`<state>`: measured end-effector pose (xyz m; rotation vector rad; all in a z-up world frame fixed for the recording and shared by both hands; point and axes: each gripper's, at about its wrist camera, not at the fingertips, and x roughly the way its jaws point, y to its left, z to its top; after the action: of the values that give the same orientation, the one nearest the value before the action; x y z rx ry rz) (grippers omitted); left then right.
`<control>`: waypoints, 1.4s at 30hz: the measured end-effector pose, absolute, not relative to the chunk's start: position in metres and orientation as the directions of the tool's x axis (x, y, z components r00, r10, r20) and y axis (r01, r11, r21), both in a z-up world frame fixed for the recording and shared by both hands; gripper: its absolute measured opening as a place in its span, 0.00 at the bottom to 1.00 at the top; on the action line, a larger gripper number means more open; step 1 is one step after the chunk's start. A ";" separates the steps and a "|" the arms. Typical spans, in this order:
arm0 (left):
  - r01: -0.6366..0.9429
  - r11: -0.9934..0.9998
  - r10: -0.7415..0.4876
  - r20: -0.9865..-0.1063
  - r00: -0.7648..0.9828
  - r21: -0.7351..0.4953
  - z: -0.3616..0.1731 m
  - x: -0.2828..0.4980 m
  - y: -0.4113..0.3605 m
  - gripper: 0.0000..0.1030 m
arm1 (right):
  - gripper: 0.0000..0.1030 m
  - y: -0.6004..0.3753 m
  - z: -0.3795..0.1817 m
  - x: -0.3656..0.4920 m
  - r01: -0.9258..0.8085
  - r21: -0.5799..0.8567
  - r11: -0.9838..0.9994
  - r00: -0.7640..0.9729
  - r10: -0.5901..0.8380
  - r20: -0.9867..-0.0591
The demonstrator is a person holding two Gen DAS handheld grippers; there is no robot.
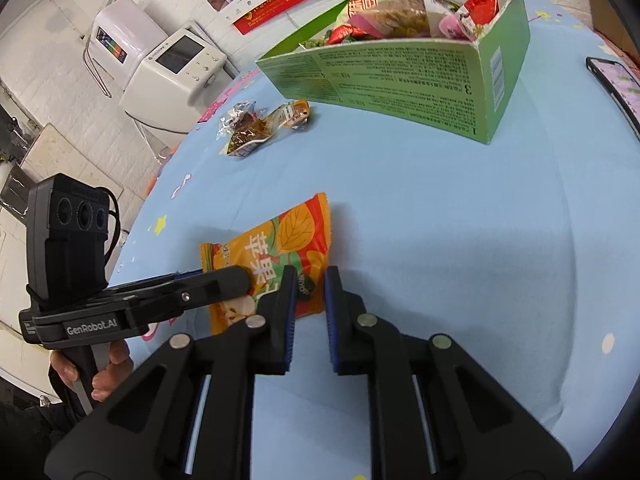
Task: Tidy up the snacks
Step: 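Grasp the orange-yellow snack bag with both grippers, then carry the orange-yellow bag into the green box and open both grippers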
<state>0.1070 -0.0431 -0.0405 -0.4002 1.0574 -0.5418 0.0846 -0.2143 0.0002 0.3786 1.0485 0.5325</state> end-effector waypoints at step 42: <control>0.418 0.778 -0.625 -0.643 0.442 -0.469 0.035 0.133 -0.059 0.25 | 0.14 -0.236 0.055 0.109 -0.232 0.645 0.728 0.485 0.661 -0.572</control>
<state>0.1326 -0.0589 0.0345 -0.2560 0.9028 -0.6559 0.1092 -0.2364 0.0553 0.5316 0.9125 0.5760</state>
